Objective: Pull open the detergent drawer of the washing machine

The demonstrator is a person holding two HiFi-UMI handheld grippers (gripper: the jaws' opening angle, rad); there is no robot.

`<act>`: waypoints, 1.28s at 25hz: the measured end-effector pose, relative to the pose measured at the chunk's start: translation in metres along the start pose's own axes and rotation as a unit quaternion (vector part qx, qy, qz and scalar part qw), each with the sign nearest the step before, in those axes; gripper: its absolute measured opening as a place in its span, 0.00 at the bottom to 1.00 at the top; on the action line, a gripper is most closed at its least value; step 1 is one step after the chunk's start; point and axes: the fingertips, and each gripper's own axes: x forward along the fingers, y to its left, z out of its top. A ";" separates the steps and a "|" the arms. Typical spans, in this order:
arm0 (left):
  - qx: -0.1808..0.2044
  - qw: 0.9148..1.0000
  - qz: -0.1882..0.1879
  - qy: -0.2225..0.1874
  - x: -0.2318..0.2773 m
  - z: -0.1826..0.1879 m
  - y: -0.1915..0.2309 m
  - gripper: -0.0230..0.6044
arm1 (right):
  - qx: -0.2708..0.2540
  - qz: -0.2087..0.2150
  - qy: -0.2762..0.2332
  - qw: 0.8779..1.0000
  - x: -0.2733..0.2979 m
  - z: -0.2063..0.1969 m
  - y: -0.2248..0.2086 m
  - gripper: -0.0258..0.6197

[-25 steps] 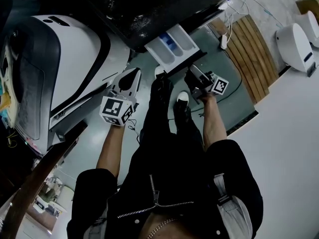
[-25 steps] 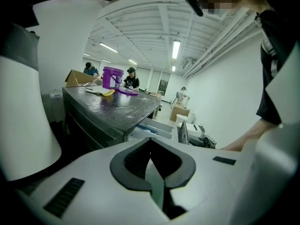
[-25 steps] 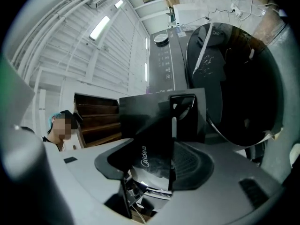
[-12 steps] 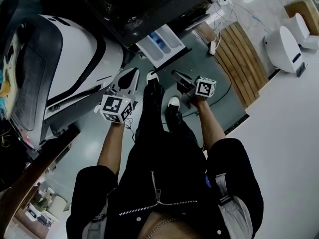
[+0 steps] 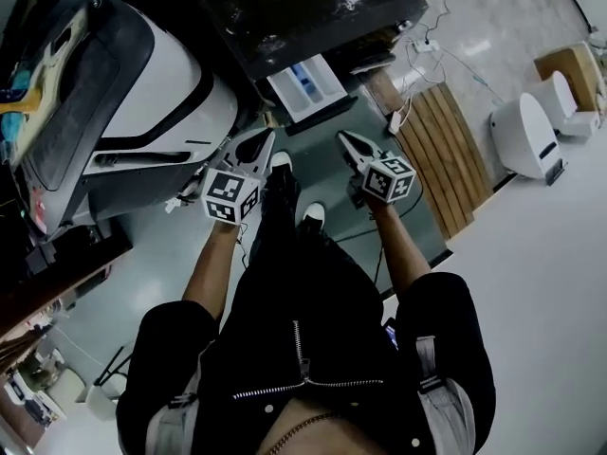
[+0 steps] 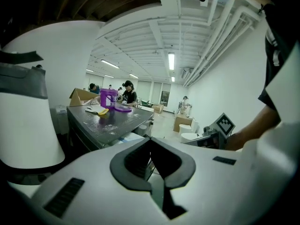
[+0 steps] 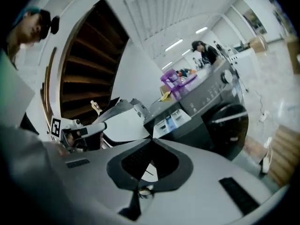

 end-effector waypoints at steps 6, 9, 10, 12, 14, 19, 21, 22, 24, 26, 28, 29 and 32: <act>0.021 0.999 0.026 -0.027 -0.024 0.023 -0.012 0.07 | -0.172 -0.026 -0.008 0.985 -0.021 0.046 0.043 0.05; 0.027 0.998 0.039 -0.040 -0.037 0.031 -0.014 0.07 | -0.218 -0.033 -0.024 0.975 -0.032 0.063 0.063 0.05; 0.029 0.998 0.044 -0.044 -0.041 0.034 -0.015 0.07 | -0.229 -0.036 -0.030 0.972 -0.036 0.068 0.069 0.05; 0.034 0.996 0.053 -0.055 -0.048 0.042 -0.016 0.07 | -0.248 -0.043 -0.045 0.967 -0.045 0.080 0.077 0.05; 0.040 0.995 0.060 -0.065 -0.054 0.051 -0.016 0.07 | -0.261 -0.050 -0.059 0.962 -0.054 0.091 0.083 0.05; 0.050 0.993 0.073 -0.082 -0.066 0.063 -0.015 0.07 | -0.273 -0.060 -0.084 0.956 -0.071 0.106 0.092 0.05; 0.052 0.992 0.077 -0.085 -0.071 0.063 -0.016 0.07 | -0.277 -0.060 -0.089 0.955 -0.077 0.105 0.096 0.05; 0.053 0.992 0.079 -0.086 -0.074 0.063 -0.016 0.07 | -0.278 -0.058 -0.091 0.954 -0.079 0.105 0.098 0.05; 0.054 0.991 0.081 -0.088 -0.077 0.063 -0.016 0.07 | -0.282 -0.057 -0.095 0.953 -0.082 0.105 0.102 0.05; 0.055 0.991 0.082 -0.090 -0.080 0.064 -0.016 0.07 | -0.283 -0.057 -0.098 0.952 -0.083 0.106 0.106 0.05; 0.055 0.991 0.082 -0.091 -0.082 0.065 -0.016 0.07 | -0.285 -0.057 -0.100 0.952 -0.084 0.106 0.108 0.05; 0.054 0.991 0.082 -0.092 -0.082 0.066 -0.016 0.07 | -0.286 -0.059 -0.102 0.951 -0.085 0.106 0.109 0.05; 0.053 0.991 0.081 -0.093 -0.083 0.066 -0.015 0.07 | -0.289 -0.063 -0.104 0.950 -0.084 0.106 0.112 0.05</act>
